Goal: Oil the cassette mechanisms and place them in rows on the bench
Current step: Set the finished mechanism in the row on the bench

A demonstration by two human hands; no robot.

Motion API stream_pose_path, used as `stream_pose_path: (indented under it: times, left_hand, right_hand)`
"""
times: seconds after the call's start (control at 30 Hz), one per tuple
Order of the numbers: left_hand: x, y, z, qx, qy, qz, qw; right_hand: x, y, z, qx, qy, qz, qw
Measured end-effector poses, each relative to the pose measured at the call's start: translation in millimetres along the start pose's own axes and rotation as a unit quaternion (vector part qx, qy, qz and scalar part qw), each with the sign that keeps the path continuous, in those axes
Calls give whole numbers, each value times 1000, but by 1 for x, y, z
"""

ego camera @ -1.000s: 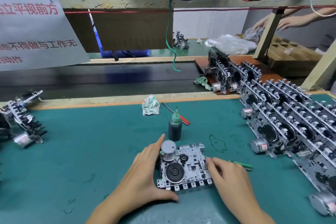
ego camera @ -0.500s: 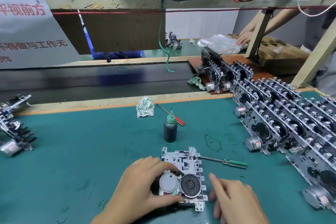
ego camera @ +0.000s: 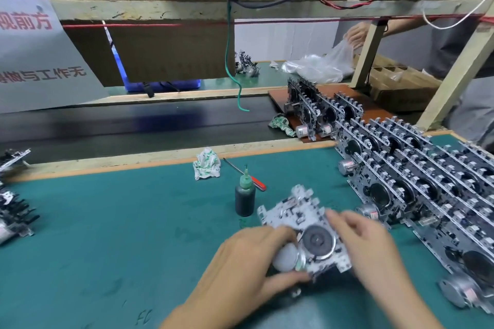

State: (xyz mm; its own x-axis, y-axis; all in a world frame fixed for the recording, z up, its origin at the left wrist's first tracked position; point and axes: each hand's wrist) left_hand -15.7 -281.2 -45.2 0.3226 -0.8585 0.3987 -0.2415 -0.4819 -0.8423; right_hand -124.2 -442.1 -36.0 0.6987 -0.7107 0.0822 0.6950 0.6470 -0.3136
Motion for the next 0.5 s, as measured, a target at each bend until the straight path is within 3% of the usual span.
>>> stream_pose_path:
  times: [0.2,0.5]
  left_hand:
    - [69,18,-7,1,-84,-32,996]
    - [166,60,17,97,-170,57,979]
  right_hand:
    - [70,-26,43,-210,-144,-41,966]
    - [165,-24,37,-458,-158,-26,874]
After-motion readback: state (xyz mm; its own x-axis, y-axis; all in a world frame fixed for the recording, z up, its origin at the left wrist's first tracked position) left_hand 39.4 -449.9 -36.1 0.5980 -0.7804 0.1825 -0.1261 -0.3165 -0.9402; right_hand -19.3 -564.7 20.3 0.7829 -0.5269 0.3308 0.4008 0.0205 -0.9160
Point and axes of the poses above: each hand's wrist, its own x-axis towards the middle knuckle, its own y-axis out of the palm, z = x × y, and after that the axes turned 9 degrees about x, right-handed
